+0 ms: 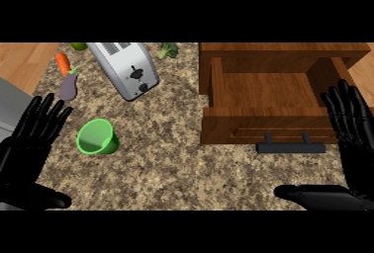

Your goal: Pick up the cup, place it into the drawer and close the drawer

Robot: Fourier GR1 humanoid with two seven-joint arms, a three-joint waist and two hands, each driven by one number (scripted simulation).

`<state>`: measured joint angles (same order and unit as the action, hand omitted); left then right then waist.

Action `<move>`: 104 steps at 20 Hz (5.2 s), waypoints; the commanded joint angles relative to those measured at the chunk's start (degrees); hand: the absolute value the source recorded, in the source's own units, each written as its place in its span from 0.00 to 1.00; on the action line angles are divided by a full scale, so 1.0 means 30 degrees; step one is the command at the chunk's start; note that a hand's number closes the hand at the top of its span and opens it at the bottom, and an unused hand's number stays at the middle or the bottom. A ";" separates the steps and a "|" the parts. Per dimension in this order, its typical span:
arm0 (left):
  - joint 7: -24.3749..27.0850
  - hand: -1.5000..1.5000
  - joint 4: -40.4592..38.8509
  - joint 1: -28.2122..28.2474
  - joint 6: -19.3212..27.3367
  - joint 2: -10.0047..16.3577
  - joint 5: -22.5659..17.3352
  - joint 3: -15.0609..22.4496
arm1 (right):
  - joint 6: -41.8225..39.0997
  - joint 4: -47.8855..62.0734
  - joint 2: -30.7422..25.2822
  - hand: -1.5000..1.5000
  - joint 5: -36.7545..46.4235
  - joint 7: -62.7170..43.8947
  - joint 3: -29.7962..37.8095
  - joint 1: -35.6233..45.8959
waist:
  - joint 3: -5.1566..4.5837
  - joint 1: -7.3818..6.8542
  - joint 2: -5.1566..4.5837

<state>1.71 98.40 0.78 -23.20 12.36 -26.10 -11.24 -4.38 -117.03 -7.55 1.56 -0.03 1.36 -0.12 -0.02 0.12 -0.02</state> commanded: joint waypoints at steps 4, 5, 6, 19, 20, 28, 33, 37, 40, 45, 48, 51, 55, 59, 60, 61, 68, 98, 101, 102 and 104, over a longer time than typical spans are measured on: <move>0.3466 0.00 -0.5089 -0.0685 -0.0262 0.0069 0.3000 -0.0916 | -0.0963 0.1618 -0.0760 0.00 -0.0991 0.0831 0.1541 0.0455 | -0.0002 0.0073 -0.0040; 0.4031 0.00 -0.5225 -0.0473 -0.0500 0.0270 0.3251 -0.1099 | -0.0152 0.0933 0.0299 0.00 0.0231 0.1041 0.0183 0.0224 | -0.0002 0.0015 -0.0013; 0.3984 0.00 -0.5869 -0.0514 -0.0772 0.0644 0.2744 -0.1623 | -0.0800 0.0642 -0.0577 0.00 -0.0587 0.0117 0.1085 0.0481 | -0.0002 0.0017 -0.0006; 1.0230 0.00 -1.7181 -0.4326 -0.0068 0.2020 0.7072 -0.2054 | -0.1636 0.2112 -0.0942 0.00 -0.1344 0.0508 0.2090 0.1624 | -0.0010 0.0097 -0.0041; 1.1333 0.00 -1.7865 -0.3901 0.0093 0.1562 0.7538 -0.1741 | -0.0842 0.0555 -0.0122 0.00 -0.0341 -0.0716 0.0747 0.1206 | -0.0013 0.0094 -0.0025; 1.5913 0.00 -2.5696 -0.7469 -0.0667 0.3424 0.8254 -0.2686 | -0.1202 0.2010 -0.0311 0.00 -0.0622 0.0350 0.1538 0.2062 | -0.0032 0.0216 -0.0098; 1.8523 0.00 -2.7659 -0.7878 0.0989 0.2219 0.9027 -0.2344 | -0.1308 0.0649 -0.0160 0.00 -0.0485 -0.0053 0.1164 0.0928 | -0.0062 0.0442 -0.0140; 1.8462 0.00 -2.8585 -0.8602 0.0611 0.2641 0.9143 -0.2328 | -0.1026 -0.0090 0.0586 0.00 0.0195 -0.0136 -0.0013 0.0201 | -0.0074 0.0557 -0.0160; 1.9613 0.00 -2.8692 -0.7988 -0.0174 0.3013 0.9396 -0.2127 | -0.1148 0.1626 0.0209 0.00 -0.0294 0.0371 0.0979 0.1353 | -0.0085 0.0469 -0.0224; 1.9657 0.00 -2.9013 -0.8386 -0.0177 0.2767 0.9523 -0.2020 | -0.1414 0.1443 0.0045 0.00 -0.0645 0.0062 0.1073 0.1645 | -0.0072 0.0430 -0.0171; 1.9467 0.00 -2.9195 -0.8985 0.0109 0.2435 0.9559 -0.2030 | -0.1937 0.2937 -0.0535 0.00 -0.0977 0.1318 0.1967 0.1832 | -0.0079 0.0503 -0.0239; 1.9360 0.00 -2.9336 -0.9369 0.0060 0.2500 0.9440 -0.2200 | -0.1631 0.1635 0.0018 0.00 -0.0521 0.0541 0.0975 0.1358 | -0.0114 0.0709 -0.0273; 1.9067 0.00 -2.9306 -0.9892 -0.0494 0.2023 0.9235 -0.2282 | -0.1281 0.2259 0.0196 0.00 -0.0475 0.0175 0.0976 0.2485 | -0.0109 0.0576 -0.0299; 1.9530 0.00 -2.9232 -0.9618 -0.1444 0.1730 0.9178 -0.2207 | -0.1250 0.2346 0.0256 0.00 -0.0349 0.0445 0.1000 0.2208 | -0.0108 0.0599 -0.0308; 1.9543 0.00 -2.9200 -0.9408 -0.2200 0.1959 0.9057 -0.2255 | -0.1699 0.2512 0.0028 0.00 -0.0579 0.0640 0.1054 0.1860 | -0.0097 0.0551 -0.0281; 1.9436 0.00 -2.9111 -0.9610 -0.1784 0.1428 0.9191 -0.2082 | -0.2265 0.2119 -0.0618 0.00 -0.1293 0.0455 0.1697 0.1796 | -0.0090 0.0644 -0.0243; 1.8640 1.00 -2.8694 -1.0317 -0.4296 0.1532 0.8322 -0.2478 | -0.1781 0.1807 0.0053 0.00 -0.0837 0.0479 0.1148 0.1297 | -0.0100 0.0690 -0.0261; 1.7927 1.00 -2.2448 -1.1045 -0.0497 -0.0875 0.6073 -0.2670 | -0.2223 0.2232 -0.0910 0.00 -0.1606 -0.0391 0.2467 0.2084 | 0.0013 -0.0047 0.0063; 1.7184 1.00 -2.0454 -1.1446 0.0855 -0.1785 0.6093 -0.2058 | -0.2055 0.1797 -0.0413 0.00 -0.1033 0.0317 0.1998 0.1018 | 0.0019 -0.0053 0.0088; 1.5247 1.00 -1.9221 -1.1940 0.0582 -0.1473 0.5482 -0.2128 | -0.1790 0.2113 -0.0269 0.00 -0.0870 0.0594 0.2185 0.0860 | 0.0039 -0.0245 0.0172; 1.5505 1.00 -1.8804 -1.2646 0.2405 -0.2298 0.6285 -0.1430 | -0.2567 0.2439 -0.1072 0.00 -0.1392 0.0511 0.2719 0.0992 | 0.0021 -0.0012 0.0082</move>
<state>50.11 37.20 -33.66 -18.30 7.15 -7.93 -17.51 -11.04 -109.78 -9.94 -2.09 1.33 8.83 3.77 0.05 -0.17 0.27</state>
